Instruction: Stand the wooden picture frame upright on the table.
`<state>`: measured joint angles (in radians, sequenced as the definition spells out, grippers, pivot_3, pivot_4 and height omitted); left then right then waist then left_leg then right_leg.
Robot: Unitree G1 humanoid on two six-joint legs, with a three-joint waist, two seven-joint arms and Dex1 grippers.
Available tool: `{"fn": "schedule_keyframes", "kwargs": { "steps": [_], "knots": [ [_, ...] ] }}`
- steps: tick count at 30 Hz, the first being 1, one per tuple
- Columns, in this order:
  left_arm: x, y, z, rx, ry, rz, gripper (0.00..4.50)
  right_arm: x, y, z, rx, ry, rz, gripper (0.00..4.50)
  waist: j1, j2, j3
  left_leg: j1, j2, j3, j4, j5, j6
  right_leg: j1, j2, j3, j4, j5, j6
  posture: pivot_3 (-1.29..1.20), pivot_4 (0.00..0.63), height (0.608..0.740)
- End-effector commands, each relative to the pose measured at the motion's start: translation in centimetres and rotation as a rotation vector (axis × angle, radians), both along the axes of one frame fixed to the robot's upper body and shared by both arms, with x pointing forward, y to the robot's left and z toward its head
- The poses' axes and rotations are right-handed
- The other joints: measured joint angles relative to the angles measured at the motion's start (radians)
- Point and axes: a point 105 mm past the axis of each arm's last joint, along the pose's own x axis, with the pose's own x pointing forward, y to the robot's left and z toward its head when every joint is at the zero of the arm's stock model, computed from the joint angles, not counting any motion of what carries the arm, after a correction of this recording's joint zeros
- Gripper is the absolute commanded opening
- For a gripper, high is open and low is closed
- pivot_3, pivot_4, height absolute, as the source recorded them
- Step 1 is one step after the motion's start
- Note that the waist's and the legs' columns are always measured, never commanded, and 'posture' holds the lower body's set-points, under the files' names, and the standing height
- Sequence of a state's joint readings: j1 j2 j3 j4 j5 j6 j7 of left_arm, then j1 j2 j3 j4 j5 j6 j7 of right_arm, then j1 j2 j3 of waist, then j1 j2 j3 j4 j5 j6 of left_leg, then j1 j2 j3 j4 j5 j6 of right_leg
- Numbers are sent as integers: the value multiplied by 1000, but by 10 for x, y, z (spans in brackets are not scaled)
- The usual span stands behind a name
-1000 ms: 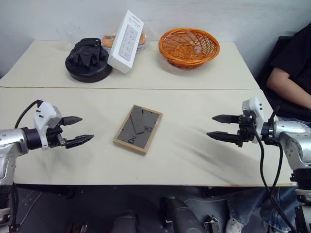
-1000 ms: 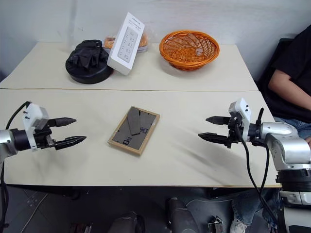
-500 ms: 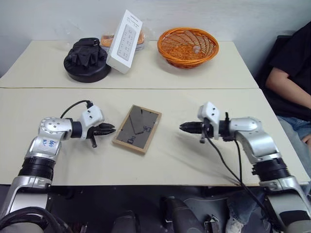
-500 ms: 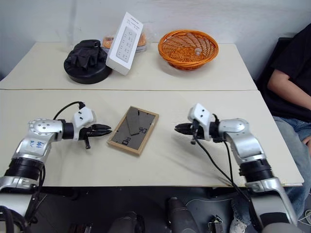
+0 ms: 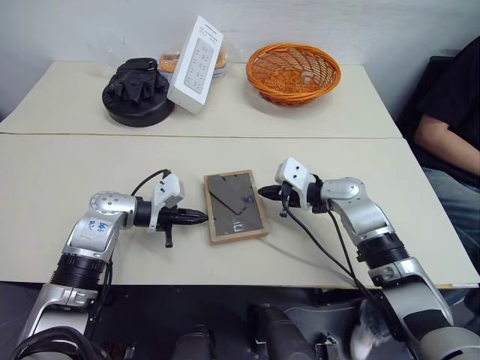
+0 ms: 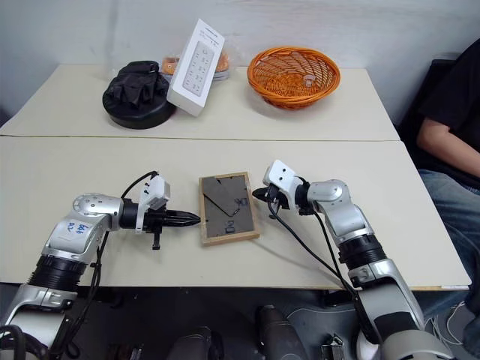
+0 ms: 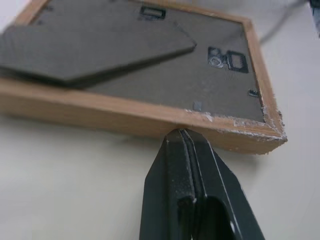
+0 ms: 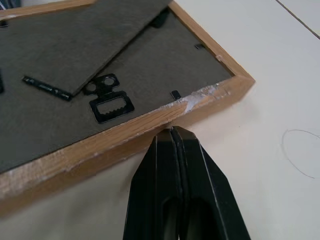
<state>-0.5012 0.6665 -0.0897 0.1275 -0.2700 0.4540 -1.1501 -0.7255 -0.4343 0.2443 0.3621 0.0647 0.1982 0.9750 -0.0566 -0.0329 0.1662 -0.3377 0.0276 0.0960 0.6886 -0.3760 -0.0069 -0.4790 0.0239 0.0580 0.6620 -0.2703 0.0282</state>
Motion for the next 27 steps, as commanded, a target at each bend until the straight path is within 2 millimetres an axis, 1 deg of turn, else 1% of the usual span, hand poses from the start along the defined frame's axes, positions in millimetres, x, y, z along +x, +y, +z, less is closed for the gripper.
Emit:
{"fn": "schedule_keyframes", "kwargs": {
  "steps": [1, 4, 5, 7, 8, 10, 13, 15, 17, 20, 22, 24, 25, 27],
  "knots": [
    [9, 11, 4, -27, 70, 150, 13, 0, -3, 13, -36, -60, 33, 0, -4, 0, 0, 0, 0, 0, 0, 0, 0, 0, 0, 0, 0, 0, 0, 0, 150, 740],
    [2, 21, -2, -80, 253, 227, 520, -6, -7, 12, -83, -63, 67, 0, -6, 0, 0, 0, 0, 0, 0, 0, 0, 0, 0, 0, 0, 0, 0, 0, 150, 740],
    [-6, 23, -4, -114, 356, 244, 892, -10, -9, 10, -119, -70, 88, 0, -6, 0, 0, 0, 0, 0, 0, 0, 0, 0, 0, 0, 1, 0, 0, 0, 150, 740],
    [-22, 21, -1, -203, 533, 241, 1506, -16, -12, 4, -184, -86, 126, 0, -6, 0, 0, 0, 0, 0, 0, 0, 0, 0, 0, 0, 0, 0, 0, 0, 150, 740],
    [-27, 19, 1, -237, 592, 243, 1802, -18, -12, 2, -201, -89, 137, 0, -6, 0, 0, 0, 0, 0, 0, 0, 0, 0, 0, 0, 1, 0, 0, 0, 150, 740],
    [-29, 15, 4, -289, 669, 273, 2403, -21, -11, -1, -212, -94, 148, 0, -3, 0, 0, 0, 0, -1, 0, 0, 0, 0, 0, 0, 0, 0, 0, 0, 150, 740],
    [-26, 10, 2, -337, 745, 331, 3355, -23, -7, -4, -223, -104, 156, 0, 0, 0, 0, 0, 0, -1, 1, 0, 0, 0, 0, 0, 0, 0, 0, 0, 150, 740],
    [-28, 3, -4, -337, 790, 339, 4005, -25, -2, -6, -223, -107, 161, 0, 1, 0, 0, 0, 0, -1, 2, 0, 0, 1, 0, 0, 0, 0, 0, 0, 150, 740],
    [-32, -3, -12, -312, 813, 342, 4486, -27, 3, -8, -223, -112, 174, 0, 1, 0, 0, 1, 0, -1, 2, 0, 0, 1, 0, 0, 0, 0, 0, 0, 150, 740],
    [-35, -12, -20, -305, 846, 334, 4486, -31, 10, -8, -214, -107, 192, 0, 1, 1, -1, 2, 0, -1, 2, 0, -1, 2, 0, 0, 0, 0, 0, 0, 150, 740],
    [-31, -19, -27, -305, 860, 354, 4486, -32, 14, -9, -209, -105, 198, 0, 1, 2, -3, 2, -1, -1, 3, 0, -1, 2, 0, 0, 0, 0, 0, 0, 150, 740],
    [-26, -30, -33, -308, 878, 364, 4486, -33, 18, -10, -204, -104, 203, 0, 7, 3, -4, 3, -1, -2, 3, 0, -1, 3, 0, 0, 0, 0, 0, 0, 150, 740],
    [-25, -35, -33, -314, 881, 362, 4486, -33, 19, -10, -201, -103, 202, 0, 13, 4, -4, 3, -1, -2, 3, 0, -1, 4, -1, -1, -1, 0, 0, 0, 150, 740],
    [-21, -44, -27, -351, 882, 343, 4486, -34, 21, -9, -196, -103, 201, 0, 21, 4, -4, 4, -1, -3, 5, -1, 0, 6, -1, -1, -1, 0, 0, 0, 150, 740]
  ]
}}
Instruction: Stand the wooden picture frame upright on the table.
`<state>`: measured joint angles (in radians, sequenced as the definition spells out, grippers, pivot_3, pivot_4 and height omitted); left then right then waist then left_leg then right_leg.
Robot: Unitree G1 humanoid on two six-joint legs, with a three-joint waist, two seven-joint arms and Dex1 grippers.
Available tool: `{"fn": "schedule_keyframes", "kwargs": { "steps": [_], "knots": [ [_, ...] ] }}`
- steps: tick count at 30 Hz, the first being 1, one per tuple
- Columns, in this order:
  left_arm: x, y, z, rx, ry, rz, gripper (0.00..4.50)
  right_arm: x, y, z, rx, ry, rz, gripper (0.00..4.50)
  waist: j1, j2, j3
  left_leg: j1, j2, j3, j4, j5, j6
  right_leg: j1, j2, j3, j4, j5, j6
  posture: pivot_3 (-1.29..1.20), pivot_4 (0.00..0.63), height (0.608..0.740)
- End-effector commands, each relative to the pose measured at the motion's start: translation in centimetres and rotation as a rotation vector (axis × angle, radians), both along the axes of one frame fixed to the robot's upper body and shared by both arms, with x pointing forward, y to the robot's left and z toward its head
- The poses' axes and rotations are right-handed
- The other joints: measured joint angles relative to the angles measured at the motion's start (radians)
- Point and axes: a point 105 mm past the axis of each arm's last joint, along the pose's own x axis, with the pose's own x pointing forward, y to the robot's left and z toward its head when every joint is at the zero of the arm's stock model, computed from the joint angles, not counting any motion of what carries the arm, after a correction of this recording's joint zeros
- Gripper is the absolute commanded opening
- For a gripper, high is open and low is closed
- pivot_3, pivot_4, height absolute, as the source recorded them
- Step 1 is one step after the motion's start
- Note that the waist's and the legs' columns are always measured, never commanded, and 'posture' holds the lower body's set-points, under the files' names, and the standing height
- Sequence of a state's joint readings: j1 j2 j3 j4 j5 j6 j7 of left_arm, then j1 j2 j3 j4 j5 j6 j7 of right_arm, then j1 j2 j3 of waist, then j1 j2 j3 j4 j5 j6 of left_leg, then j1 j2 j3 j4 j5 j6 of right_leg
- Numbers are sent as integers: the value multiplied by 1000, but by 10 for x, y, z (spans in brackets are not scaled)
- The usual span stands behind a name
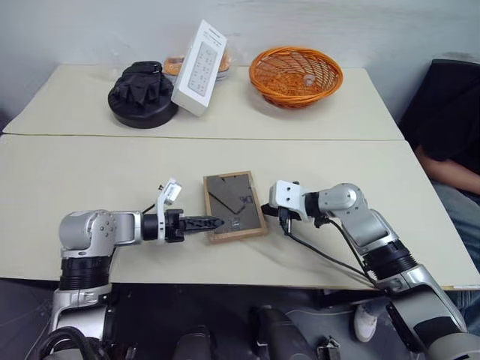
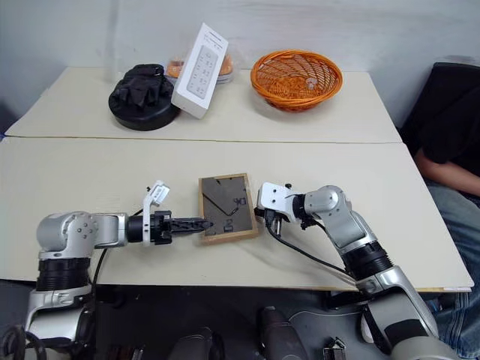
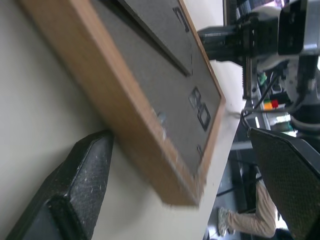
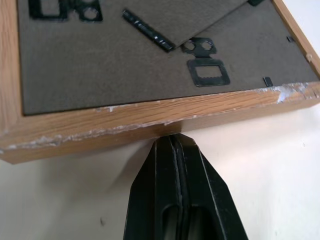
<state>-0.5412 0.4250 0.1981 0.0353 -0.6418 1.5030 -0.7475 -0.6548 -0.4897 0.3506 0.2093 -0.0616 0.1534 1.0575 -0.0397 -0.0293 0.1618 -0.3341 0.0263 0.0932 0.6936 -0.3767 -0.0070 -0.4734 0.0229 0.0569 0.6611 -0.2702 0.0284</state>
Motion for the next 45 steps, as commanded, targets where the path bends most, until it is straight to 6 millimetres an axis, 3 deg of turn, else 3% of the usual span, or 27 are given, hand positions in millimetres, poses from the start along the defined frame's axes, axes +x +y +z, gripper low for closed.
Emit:
{"fn": "schedule_keyframes", "kwargs": {
  "steps": [1, 4, 6, 16, 20, 26, 29, 32, 39, 42, 45],
  "knots": [
    [0, -18, -13, -14, 84, -4, 4486, -5, 12, 10, 27, -39, 39, 0, 7, 0, 0, 0, 0, 0, 1, 0, 1, 1, 0, 0, 0, 0, 0, 0, 150, 740],
    [5, -22, -3, -56, 68, 8, 4486, -6, 12, 10, 27, -38, 39, 0, 11, 0, 0, -1, 0, -1, 2, -1, 1, 1, 0, -1, -1, 0, 0, 0, 150, 740],
    [9, -21, 5, -82, 54, 26, 4094, -5, 10, 10, 25, -41, 35, 0, 9, 0, 0, -1, 0, -1, 2, -1, 1, 1, 0, -1, -1, 0, 0, 0, 150, 740],
    [1, -1, 28, -150, 9, 20, 1205, -5, -7, 17, 60, -46, -17, 0, -14, 0, 0, -2, 1, 0, 1, 0, -1, -3, 0, -1, 1, 0, 0, 0, 150, 740],
    [-5, -1, 37, -164, -38, -6, 1215, -8, -20, 39, 169, 19, -67, 538, -15, -1, 1, -3, 1, 0, 1, 0, -2, -3, 0, 0, 2, 0, 0, 0, 150, 740],
    [-13, -4, 51, -153, -121, -46, 1215, -27, -21, 111, 467, 207, -33, 2495, -16, 0, 1, -3, 1, -1, 1, 0, -2, -4, 0, 0, 2, 0, 0, 0, 150, 740],
    [-12, -8, 55, -145, -155, -61, 1215, -27, -7, 126, 522, 244, -12, 3499, -16, 0, 1, -3, 1, -1, 1, 0, -2, -3, 0, -1, 2, 0, 0, 0, 150, 740],
    [-12, -12, 61, -147, -189, -86, 1215, -26, 9, 128, 538, 268, 5, 4482, -15, 0, 1, -3, 1, -1, 0, 0, -2, -3, 0, 0, 1, 0, 0, 0, 150, 740],
    [-18, -22, 80, -193, -252, -169, 1215, -34, 42, 111, 501, 298, 58, 4500, -15, 0, 1, -6, 1, -1, 0, 0, -2, -5, 0, -1, 0, 0, 0, 0, 150, 740],
    [-16, -20, 76, -169, -257, -154, 1215, -56, 46, 126, 539, 322, 182, 4500, -16, 0, 1, -6, 1, -1, 0, 0, -2, -6, 0, -1, 1, 0, 0, 0, 150, 740],
    [-13, -17, 69, -142, -250, -131, 1215, -63, 36, 138, 557, 329, 196, 4500, -15, 0, 1, -6, 1, -1, 0, 0, -2, -6, 0, -1, 0, 0, 0, 0, 150, 740]
  ]
}}
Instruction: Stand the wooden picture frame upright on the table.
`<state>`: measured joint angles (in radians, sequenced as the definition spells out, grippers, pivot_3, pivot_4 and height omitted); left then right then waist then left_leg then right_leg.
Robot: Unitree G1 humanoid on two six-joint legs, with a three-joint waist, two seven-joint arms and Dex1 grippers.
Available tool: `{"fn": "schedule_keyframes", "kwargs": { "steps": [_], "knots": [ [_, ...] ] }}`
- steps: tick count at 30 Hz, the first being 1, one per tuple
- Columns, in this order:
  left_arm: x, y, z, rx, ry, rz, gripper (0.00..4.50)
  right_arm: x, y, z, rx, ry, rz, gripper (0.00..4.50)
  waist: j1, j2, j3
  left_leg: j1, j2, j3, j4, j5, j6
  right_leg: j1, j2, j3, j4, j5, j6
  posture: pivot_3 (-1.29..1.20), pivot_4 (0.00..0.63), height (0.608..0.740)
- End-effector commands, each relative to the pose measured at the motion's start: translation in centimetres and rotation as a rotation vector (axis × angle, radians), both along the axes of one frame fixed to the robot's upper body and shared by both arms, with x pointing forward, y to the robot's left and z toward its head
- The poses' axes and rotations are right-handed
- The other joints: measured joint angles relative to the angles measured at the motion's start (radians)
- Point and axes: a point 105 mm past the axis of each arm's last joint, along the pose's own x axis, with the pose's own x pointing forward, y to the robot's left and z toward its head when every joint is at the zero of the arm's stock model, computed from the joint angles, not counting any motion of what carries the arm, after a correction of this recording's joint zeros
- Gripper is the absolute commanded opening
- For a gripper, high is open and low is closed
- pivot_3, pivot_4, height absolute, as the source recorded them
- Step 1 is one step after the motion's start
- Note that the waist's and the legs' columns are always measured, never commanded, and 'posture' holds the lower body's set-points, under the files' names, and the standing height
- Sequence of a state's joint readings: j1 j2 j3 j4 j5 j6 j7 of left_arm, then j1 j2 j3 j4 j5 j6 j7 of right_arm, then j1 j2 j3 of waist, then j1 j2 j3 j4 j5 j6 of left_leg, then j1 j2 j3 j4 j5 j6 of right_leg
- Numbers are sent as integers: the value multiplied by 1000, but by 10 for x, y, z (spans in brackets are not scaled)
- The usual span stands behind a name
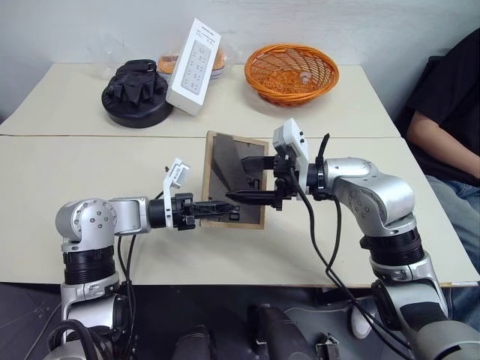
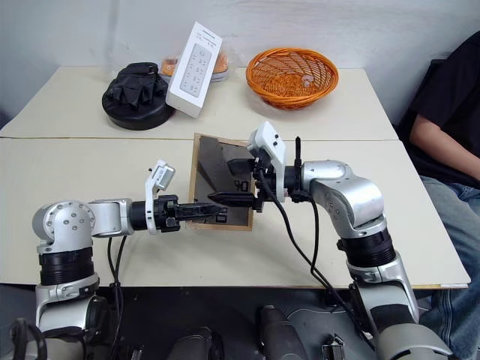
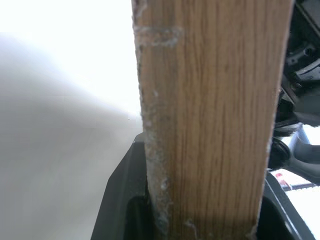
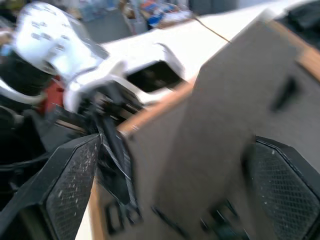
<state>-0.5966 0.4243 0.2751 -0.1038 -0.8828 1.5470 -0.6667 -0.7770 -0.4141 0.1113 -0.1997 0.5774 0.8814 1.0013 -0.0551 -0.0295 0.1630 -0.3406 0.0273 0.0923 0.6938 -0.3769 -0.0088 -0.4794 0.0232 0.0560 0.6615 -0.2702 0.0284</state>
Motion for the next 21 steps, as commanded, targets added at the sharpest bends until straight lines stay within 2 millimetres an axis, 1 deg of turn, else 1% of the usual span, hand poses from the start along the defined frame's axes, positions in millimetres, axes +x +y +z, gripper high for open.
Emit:
{"fn": "schedule_keyframes", "kwargs": {
  "steps": [1, 4, 5, 6, 8, 9, 12, 13, 14, 16, 17, 19, 21],
  "knots": [
    [-1, 1, 13, -18, -74, -20, 1215, -11, -14, 23, 30, -54, 10, 4500, 0, 0, 0, 0, 0, 0, 0, 0, 0, 0, 0, 0, 0, 0, 0, 0, 150, 740],
    [0, 4, 14, -23, -75, -14, 1215, 1, -39, 23, -29, -126, -121, 4500, 1, 0, 0, 0, 0, 0, 0, 0, 1, 0, 0, 0, -1, 0, 0, 0, 150, 740],
    [-1, 4, 15, -29, -77, -20, 1215, 8, -53, 19, -92, -190, -187, 4500, 2, 0, 0, 0, 0, 0, 0, 0, 1, 1, 0, 0, -1, 0, 0, 0, 150, 740],
    [-2, 4, 16, -33, -79, -24, 1215, 12, -61, 15, -140, -236, -226, 4500, 3, 0, 0, 0, 0, 0, 0, 0, 1, 1, 0, 0, -1, 0, 0, 0, 150, 740],
    [-5, 4, 18, -35, -83, -39, 1215, 18, -84, 6, -259, -375, -274, 4500, 4, -1, 0, -1, -1, 0, -1, -1, 1, 1, 0, 0, -3, 0, 0, 0, 150, 740],
    [-6, 4, 18, -35, -84, -44, 1215, 19, -90, 3, -294, -417, -278, 4500, 4, -1, 1, -1, -1, 0, -1, -1, 1, 0, 0, 0, -3, 0, 0, 0, 150, 740],
    [-8, 5, 18, -28, -84, -53, 1215, 25, -106, -4, -394, -624, -298, 4500, -2, -2, 1, -1, -1, 1, -2, -1, 2, 1, 0, 1, -4, 0, 1, 0, 150, 740],
    [-7, 5, 18, -27, -84, -54, 1215, 27, -107, -4, -429, -761, -290, 4500, -4, -2, 1, 0, -1, 1, -2, -1, 1, 0, 1, 1, -3, 0, 1, 0, 150, 740],
    [-7, 5, 19, -25, -83, -54, 1215, 30, -105, -4, -473, -975, -275, 4500, -5, -2, 1, 0, -1, 2, -2, -1, 1, 1, 1, 2, -3, 0, 1, 0, 150, 740],
    [-6, 5, 20, -25, -83, -58, 1215, 28, -97, -10, -514, -1294, -189, 4500, -7, -2, 1, 1, -1, 2, -2, 0, 0, 1, 2, 3, -2, 0, 1, 0, 150, 740],
    [-6, 5, 21, -25, -84, -62, 1215, 28, -92, -12, -503, -1401, -151, 4500, -8, -2, 1, 2, -1, 2, -2, 0, 0, 1, 2, 3, -2, 0, 1, 0, 150, 740],
    [-6, 4, 24, -28, -86, -74, 1215, 30, -81, -12, -446, -1561, -129, 4500, -12, -3, 2, 2, -1, 3, -3, 0, -1, 1, 3, 4, -2, 0, 1, 0, 150, 740],
    [-6, 4, 26, -32, -86, -83, 1215, 34, -71, -12, -388, -1657, -123, 4500, -17, -3, 2, 2, -1, 3, -3, 1, -1, 0, 3, 4, -1, 0, 1, 0, 150, 740]
  ]
}}
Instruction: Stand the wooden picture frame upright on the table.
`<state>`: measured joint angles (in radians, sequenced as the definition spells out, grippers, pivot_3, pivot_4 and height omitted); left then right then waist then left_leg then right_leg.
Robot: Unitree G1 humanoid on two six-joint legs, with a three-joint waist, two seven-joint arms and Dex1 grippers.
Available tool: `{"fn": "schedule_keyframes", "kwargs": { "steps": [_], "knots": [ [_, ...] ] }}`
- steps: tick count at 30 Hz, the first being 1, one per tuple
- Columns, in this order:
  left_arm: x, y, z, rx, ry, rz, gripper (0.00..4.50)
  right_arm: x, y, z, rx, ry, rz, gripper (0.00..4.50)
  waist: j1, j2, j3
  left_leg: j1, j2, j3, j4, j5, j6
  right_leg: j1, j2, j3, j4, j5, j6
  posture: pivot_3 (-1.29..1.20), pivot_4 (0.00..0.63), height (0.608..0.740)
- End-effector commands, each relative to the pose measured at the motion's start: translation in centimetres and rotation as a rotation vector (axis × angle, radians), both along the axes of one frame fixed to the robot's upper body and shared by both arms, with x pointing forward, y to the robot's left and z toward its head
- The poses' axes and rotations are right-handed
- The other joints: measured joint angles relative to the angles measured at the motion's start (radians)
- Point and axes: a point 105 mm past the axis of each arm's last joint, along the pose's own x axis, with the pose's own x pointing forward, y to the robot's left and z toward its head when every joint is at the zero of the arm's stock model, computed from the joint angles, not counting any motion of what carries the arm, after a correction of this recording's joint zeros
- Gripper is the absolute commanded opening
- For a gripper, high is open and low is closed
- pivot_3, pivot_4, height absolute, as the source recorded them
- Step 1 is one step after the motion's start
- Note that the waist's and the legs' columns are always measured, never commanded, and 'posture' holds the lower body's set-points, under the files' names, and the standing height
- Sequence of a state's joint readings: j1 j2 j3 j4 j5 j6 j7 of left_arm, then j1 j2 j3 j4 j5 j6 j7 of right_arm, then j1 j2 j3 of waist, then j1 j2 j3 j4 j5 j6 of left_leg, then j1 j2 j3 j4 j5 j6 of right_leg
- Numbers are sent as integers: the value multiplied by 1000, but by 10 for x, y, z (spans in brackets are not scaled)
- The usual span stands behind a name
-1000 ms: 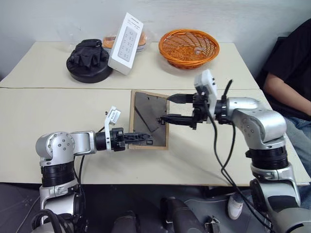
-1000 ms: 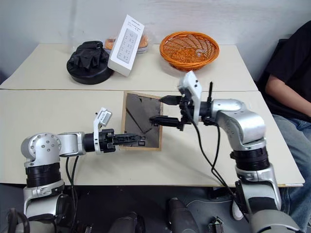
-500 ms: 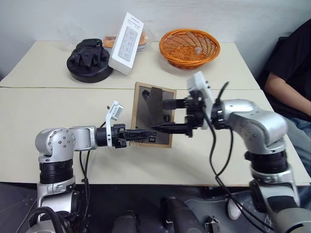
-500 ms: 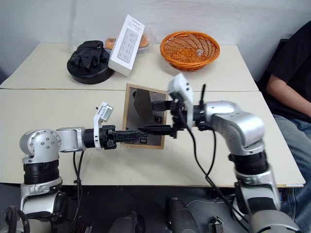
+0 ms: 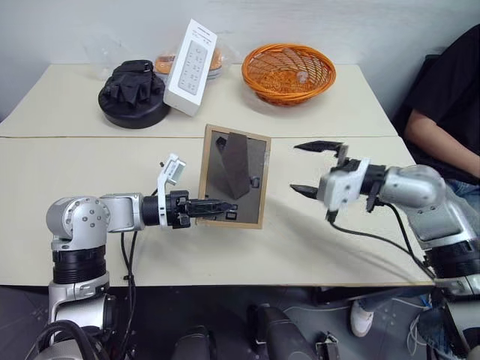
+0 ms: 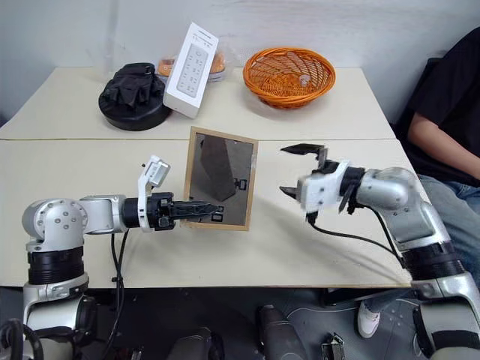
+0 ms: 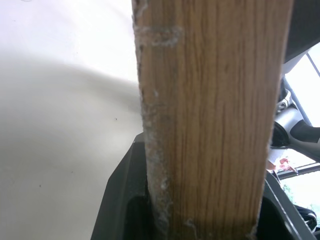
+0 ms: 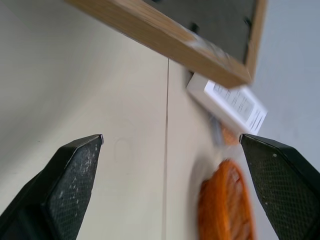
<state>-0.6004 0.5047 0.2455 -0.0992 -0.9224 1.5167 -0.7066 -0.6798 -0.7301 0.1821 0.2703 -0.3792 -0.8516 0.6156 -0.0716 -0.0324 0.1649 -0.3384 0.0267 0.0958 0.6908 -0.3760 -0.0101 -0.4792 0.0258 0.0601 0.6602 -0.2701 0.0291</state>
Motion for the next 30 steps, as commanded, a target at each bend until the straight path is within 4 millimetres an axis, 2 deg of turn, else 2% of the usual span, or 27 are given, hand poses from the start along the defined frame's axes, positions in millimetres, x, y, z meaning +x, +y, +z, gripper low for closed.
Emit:
{"fn": "schedule_keyframes", "kwargs": {
  "steps": [1, 5, 6, 7, 9, 12, 15, 18, 20, 23, 25, 26, 28, 30],
  "knots": [
    [-4, -5, 20, -48, -55, -66, 1215, -3, 19, 8, 11, -211, 132, 4500, -3, 0, 0, 0, 0, 0, 0, 0, 0, 0, 0, 0, 0, 0, 0, 0, 150, 740],
    [-5, -6, 21, -38, -54, -81, 1215, 6, 38, 14, 79, -323, 181, 4500, -12, 0, 0, 0, 1, 0, 0, 1, -1, 0, 0, 0, 1, 0, -1, 0, 150, 740],
    [-5, -5, 22, -36, -56, -82, 1215, 9, 42, 14, 86, -340, 184, 4109, -12, 0, 0, 1, 1, 0, 0, 1, -1, 0, 0, 0, 1, -1, -1, 0, 150, 740],
    [-5, -5, 22, -35, -56, -82, 1215, 12, 45, 14, 87, -354, 184, 3965, -13, 0, 0, 1, 1, 0, 0, 1, -1, 0, 0, 0, 1, -1, -1, 0, 150, 740],
    [-6, -5, 23, -35, -58, -80, 1215, 17, 50, 14, 101, -383, 190, 3349, -15, 0, 0, 1, 1, 0, 0, 1, -2, 0, 0, 0, 2, -1, -2, 0, 150, 740],
    [-5, -2, 25, -47, -57, -74, 1215, 17, 55, 18, 130, -432, 221, 2421, -15, 0, 0, 1, 1, 0, 0, 1, -2, 0, 0, 0, 2, -1, -3, 0, 150, 740],
    [-6, 3, 24, -32, -56, -57, 1215, 17, 58, 21, 144, -467, 245, 1969, -15, 0, 0, 1, 1, 0, -1, 1, -2, 0, 0, 0, 2, -1, -3, 0, 150, 740],
    [-7, 12, 27, -12, -74, -28, 2168, 18, 61, 24, 142, -489, 263, 1795, -17, 0, 0, 2, 1, 0, -1, 2, -2, 0, 0, 0, 2, -1, -3, 0, 150, 740],
    [-9, 23, 29, 27, -108, 9, 2789, 19, 61, 24, 129, -490, 271, 1324, -19, 0, 0, 2, 1, 0, -1, 2, -2, 0, 0, 0, 2, -1, -3, 0, 150, 740],
    [-13, 50, 36, 113, -195, 104, 3679, 22, 59, 24, 112, -478, 268, 1249, -30, 0, 0, 2, 0, 0, -2, 2, -3, -1, 0, 0, 2, -1, -3, 0, 150, 740],
    [-20, 73, 50, 139, -284, 189, 4317, 23, 57, 24, 103, -457, 262, 1249, -37, 0, 0, 2, 1, 0, -3, 2, -3, -1, 0, 0, 2, -2, -3, 0, 150, 740],
    [-27, 83, 56, 165, -344, 226, 4500, 24, 55, 23, 101, -432, 256, 1249, -40, -1, 1, 2, 1, 0, -3, 2, -3, -1, 0, 0, 2, -2, -3, 0, 150, 740],
    [-41, 92, 59, 233, -448, 255, 4500, 25, 52, 22, 113, -377, 251, 1249, -45, -1, 1, 2, 1, 0, -4, 2, -3, -1, 0, 0, 2, -2, -4, 0, 150, 740],
    [-59, 91, 51, 335, -548, 239, 4500, 30, 50, 15, 229, -147, 211, 1249, -43, -1, 1, 3, 0, 0, -6, 2, -3, 0, 0, 0, 0, -2, -4, 0, 150, 740]
  ]
}}
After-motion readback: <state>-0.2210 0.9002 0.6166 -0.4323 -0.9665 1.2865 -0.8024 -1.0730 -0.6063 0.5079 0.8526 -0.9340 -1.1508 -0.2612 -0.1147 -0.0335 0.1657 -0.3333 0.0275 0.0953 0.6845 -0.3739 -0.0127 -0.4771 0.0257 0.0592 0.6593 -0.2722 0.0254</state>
